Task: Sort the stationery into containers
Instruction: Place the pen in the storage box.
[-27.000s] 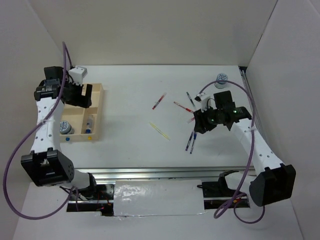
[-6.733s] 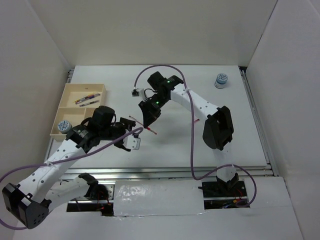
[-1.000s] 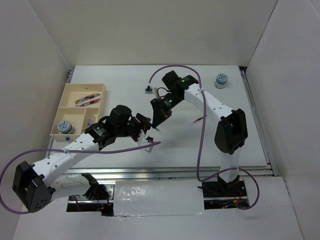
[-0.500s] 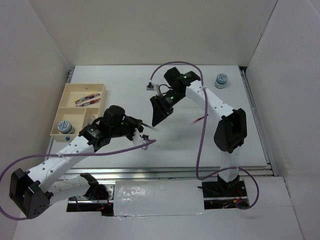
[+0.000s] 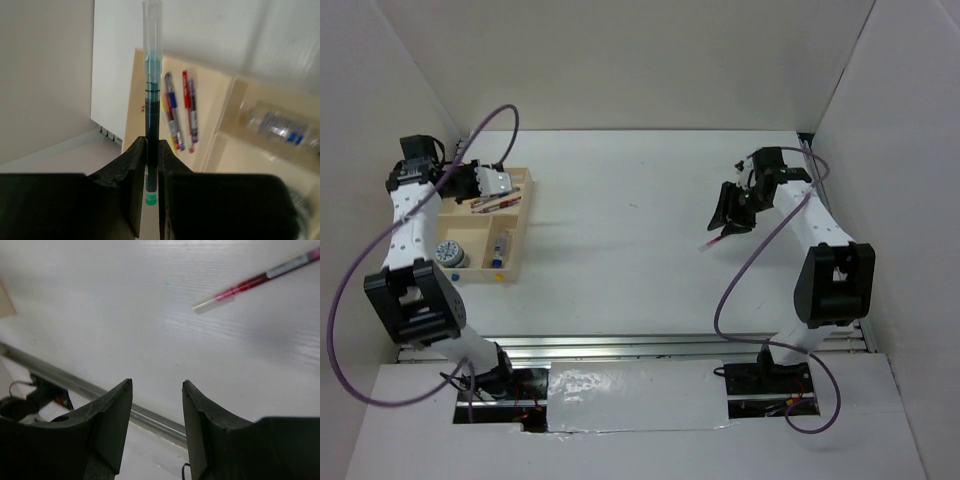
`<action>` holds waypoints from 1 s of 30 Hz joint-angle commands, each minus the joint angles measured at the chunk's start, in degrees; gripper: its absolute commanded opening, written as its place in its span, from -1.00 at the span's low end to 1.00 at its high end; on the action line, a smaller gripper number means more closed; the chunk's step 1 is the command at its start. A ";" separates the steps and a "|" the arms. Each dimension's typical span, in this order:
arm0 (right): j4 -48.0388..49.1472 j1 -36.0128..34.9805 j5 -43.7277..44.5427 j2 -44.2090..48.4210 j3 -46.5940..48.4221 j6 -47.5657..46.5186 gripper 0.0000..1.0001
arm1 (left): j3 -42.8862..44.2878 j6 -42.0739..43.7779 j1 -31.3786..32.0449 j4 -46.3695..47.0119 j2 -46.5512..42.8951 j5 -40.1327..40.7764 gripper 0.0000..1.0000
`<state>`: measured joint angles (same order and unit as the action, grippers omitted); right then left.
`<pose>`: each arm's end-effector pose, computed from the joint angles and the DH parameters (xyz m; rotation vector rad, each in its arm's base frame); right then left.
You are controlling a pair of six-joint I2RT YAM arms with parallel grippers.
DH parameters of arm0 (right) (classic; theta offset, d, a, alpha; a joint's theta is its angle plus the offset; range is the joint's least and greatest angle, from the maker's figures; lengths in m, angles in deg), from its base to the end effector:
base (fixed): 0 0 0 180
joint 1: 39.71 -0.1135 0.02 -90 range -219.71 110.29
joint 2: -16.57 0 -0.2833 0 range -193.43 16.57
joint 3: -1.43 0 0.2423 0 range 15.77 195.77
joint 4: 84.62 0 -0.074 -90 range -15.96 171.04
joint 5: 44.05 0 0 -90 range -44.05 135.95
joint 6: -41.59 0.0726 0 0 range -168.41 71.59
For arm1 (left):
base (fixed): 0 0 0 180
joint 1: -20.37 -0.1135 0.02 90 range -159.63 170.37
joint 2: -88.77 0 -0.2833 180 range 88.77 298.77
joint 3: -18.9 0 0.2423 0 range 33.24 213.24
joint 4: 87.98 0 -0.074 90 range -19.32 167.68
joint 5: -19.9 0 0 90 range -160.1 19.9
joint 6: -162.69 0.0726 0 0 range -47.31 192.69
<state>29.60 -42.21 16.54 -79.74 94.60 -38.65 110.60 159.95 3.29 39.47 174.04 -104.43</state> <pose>0.3406 0.0506 0.2538 0.0399 2.7361 0.7675 0.3277 0.0579 0.3264 1.4928 1.6473 0.2839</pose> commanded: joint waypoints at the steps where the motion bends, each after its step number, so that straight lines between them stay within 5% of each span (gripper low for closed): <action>1: 8.72 -0.49 12.69 7.54 -3.32 12.46 0.01 | 15.04 13.18 -3.92 -17.13 11.11 -6.29 -0.97; 4: 8.11 -0.31 19.82 7.63 -3.51 17.82 0.00 | 18.78 16.78 -5.33 -16.02 17.28 -3.13 -0.94; 17: 4.95 0.13 25.63 -5.62 2.73 25.83 0.25 | 22.83 14.60 -4.45 -3.98 31.43 5.14 -0.72; 19: 4.07 0.13 26.50 -7.56 4.05 26.36 0.43 | 23.45 13.46 -4.19 -3.09 32.58 5.58 -0.59; 30: 3.10 -3.12 31.07 -15.03 6.60 28.65 0.37 | 21.78 1.78 -4.01 4.19 29.60 3.39 0.15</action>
<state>33.49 -43.13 44.60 -92.66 98.49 -11.73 132.96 166.94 -0.91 39.82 207.20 -97.89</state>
